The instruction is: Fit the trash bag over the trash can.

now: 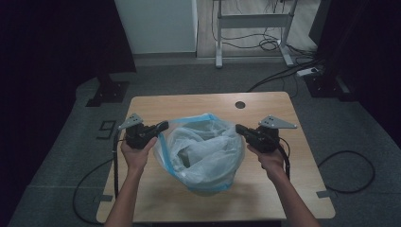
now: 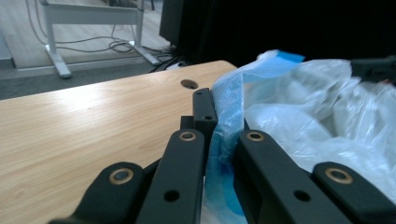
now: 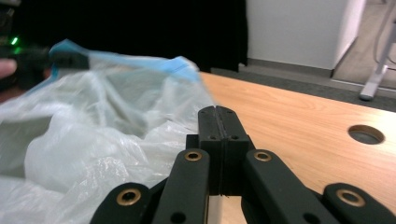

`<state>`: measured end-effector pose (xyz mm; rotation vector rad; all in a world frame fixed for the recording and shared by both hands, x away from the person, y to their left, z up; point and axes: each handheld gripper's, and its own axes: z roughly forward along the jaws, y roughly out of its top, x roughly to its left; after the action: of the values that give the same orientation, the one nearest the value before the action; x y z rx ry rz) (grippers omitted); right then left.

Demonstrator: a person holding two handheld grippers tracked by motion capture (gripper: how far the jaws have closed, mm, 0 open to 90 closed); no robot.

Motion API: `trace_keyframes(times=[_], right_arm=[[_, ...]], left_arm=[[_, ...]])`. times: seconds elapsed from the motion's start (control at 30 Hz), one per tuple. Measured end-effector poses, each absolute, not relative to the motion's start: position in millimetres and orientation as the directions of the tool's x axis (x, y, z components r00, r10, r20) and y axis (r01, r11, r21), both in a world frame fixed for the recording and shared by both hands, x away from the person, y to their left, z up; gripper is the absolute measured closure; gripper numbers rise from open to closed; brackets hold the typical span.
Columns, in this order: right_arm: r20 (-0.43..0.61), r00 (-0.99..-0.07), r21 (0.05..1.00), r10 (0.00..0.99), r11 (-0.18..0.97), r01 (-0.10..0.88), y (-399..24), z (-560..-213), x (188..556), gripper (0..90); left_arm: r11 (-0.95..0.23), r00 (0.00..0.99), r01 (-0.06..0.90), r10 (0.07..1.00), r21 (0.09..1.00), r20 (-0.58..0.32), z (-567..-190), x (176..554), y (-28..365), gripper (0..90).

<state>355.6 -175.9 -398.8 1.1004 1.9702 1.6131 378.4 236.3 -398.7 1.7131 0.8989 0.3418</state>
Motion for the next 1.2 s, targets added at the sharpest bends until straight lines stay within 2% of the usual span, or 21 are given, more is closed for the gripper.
trace_keyframes(times=[0.13,0.57,0.97,1.03,1.1,1.13,1.17,1.2], right_arm=[[0.202,-0.594,0.932,0.778,0.034,0.361,-179,-407,364,89.0],[0.223,-0.571,0.897,0.791,0.063,0.438,-165,-441,374,89.0],[0.238,-0.539,0.900,0.808,0.024,0.435,-174,-458,360,88.3],[0.235,-0.526,0.912,0.817,0.003,0.411,-180,-457,355,74.8],[0.236,-0.522,0.917,0.820,-0.011,0.398,-183,-454,352,72.7],[0.231,-0.526,0.929,0.819,-0.024,0.370,-188,-448,341,64.6],[0.231,-0.526,0.929,0.819,-0.024,0.370,-188,-448,341,64.6],[0.217,-0.539,0.938,0.814,-0.020,0.346,-193,-440,325,60.7]], left_arm=[[-0.102,0.653,0.424,0.723,0.900,-0.226,-404,382,237,90.0],[-0.153,0.632,0.527,0.728,0.836,-0.265,-430,387,235,89.9],[-0.138,0.644,0.516,0.713,0.846,-0.276,-452,366,241,89.8],[-0.128,0.647,0.499,0.713,0.857,-0.270,-454,361,242,89.8],[-0.124,0.647,0.497,0.713,0.859,-0.271,-455,360,242,89.9],[-0.121,0.645,0.492,0.715,0.862,-0.268,-455,359,244,89.9],[-0.121,0.645,0.492,0.715,0.862,-0.268,-455,359,244,89.9],[-0.118,0.644,0.490,0.716,0.863,-0.268,-456,358,245,89.8]])
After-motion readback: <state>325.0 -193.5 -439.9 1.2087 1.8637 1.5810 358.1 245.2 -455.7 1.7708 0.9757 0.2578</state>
